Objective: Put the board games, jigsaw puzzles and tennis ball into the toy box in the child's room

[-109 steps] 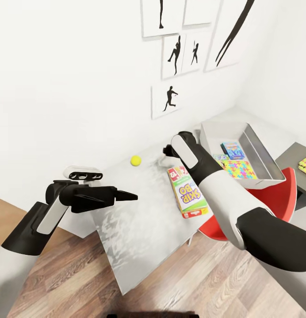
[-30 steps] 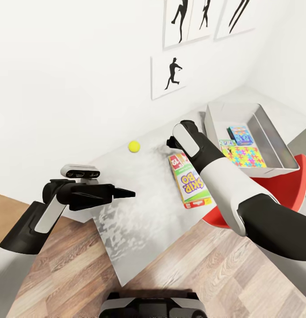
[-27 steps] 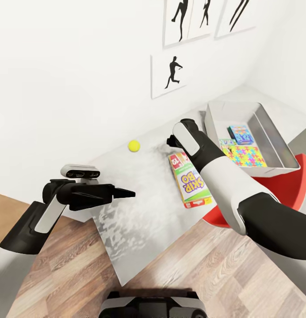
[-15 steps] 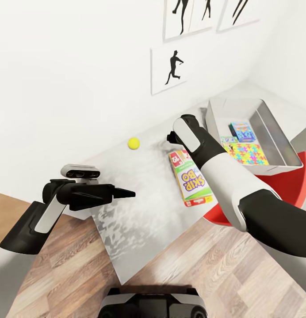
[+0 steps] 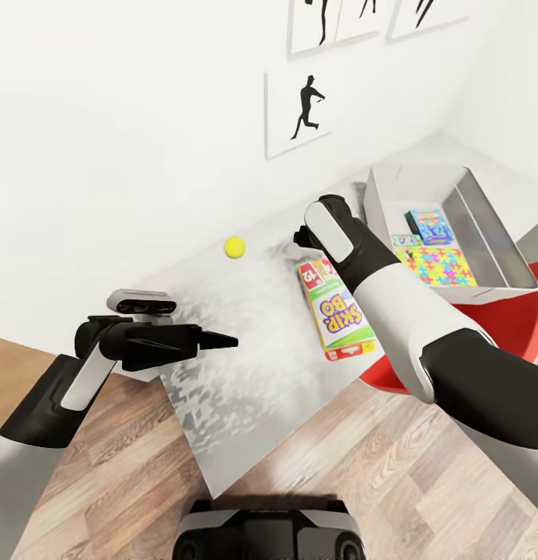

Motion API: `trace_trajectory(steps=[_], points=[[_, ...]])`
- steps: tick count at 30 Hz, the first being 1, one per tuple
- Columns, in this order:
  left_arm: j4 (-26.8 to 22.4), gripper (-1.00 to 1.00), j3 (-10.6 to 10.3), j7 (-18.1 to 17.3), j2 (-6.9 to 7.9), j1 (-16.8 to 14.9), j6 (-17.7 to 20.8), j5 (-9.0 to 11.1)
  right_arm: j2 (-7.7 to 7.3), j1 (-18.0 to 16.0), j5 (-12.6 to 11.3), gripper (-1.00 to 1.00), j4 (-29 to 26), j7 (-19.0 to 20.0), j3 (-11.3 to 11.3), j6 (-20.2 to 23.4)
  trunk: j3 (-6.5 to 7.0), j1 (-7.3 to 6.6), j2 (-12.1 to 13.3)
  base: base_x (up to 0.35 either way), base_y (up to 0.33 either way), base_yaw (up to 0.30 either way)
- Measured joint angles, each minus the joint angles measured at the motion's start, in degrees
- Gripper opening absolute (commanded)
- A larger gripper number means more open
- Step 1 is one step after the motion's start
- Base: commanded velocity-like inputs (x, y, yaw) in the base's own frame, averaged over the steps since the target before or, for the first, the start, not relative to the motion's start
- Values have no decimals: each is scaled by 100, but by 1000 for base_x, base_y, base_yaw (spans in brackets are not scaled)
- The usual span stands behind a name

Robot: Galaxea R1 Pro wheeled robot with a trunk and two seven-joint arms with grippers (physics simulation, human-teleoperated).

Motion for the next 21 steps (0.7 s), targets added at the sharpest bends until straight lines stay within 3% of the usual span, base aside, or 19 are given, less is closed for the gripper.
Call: trace_trajectory(steps=[21], points=[[0, 100, 11, 0, 25, 0, 0, 6, 0, -23, -5, 100, 6, -6, -8, -13, -198, 0, 0, 0, 0, 0]])
